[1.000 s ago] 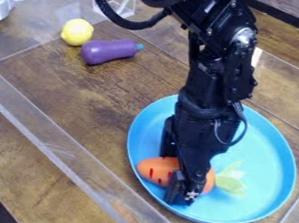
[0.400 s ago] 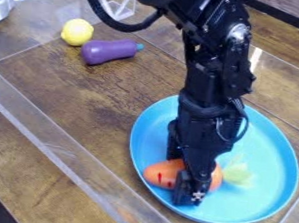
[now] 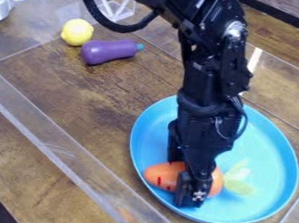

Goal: Remove the carrot from inside the blue tray and put it on the table

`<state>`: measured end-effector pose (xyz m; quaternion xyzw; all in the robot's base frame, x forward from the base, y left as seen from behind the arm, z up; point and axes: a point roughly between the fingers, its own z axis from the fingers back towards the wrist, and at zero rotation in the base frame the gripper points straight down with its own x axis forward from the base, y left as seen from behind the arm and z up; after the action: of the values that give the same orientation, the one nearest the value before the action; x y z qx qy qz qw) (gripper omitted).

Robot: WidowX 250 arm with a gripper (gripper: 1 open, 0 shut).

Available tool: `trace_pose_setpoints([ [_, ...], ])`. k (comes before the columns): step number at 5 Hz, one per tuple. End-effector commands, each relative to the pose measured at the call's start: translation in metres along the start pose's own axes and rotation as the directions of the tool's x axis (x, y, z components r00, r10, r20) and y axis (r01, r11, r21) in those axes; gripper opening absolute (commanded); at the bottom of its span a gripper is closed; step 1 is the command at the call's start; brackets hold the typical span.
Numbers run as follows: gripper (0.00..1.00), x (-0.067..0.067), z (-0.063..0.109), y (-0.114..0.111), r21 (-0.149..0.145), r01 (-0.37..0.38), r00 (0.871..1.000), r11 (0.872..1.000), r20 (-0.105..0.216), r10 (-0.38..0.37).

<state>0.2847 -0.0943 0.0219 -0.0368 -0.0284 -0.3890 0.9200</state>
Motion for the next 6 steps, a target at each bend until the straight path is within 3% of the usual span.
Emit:
trace_pose_setpoints([
  [1, 1.00, 0.000, -0.001, 0.003, -0.006, 0.001, 1.000, 1.000, 0.017, -0.001],
  [3, 1.00, 0.001, -0.002, 0.005, -0.025, -0.007, 0.999, 1.000, 0.031, 0.008],
  [4, 0.00, 0.000, 0.001, 0.005, -0.020, -0.003, 1.000, 1.000, 0.027, 0.004],
  [6, 0.00, -0.002, 0.015, 0.006, -0.002, 0.004, 1.000, 1.000, 0.022, -0.004],
])
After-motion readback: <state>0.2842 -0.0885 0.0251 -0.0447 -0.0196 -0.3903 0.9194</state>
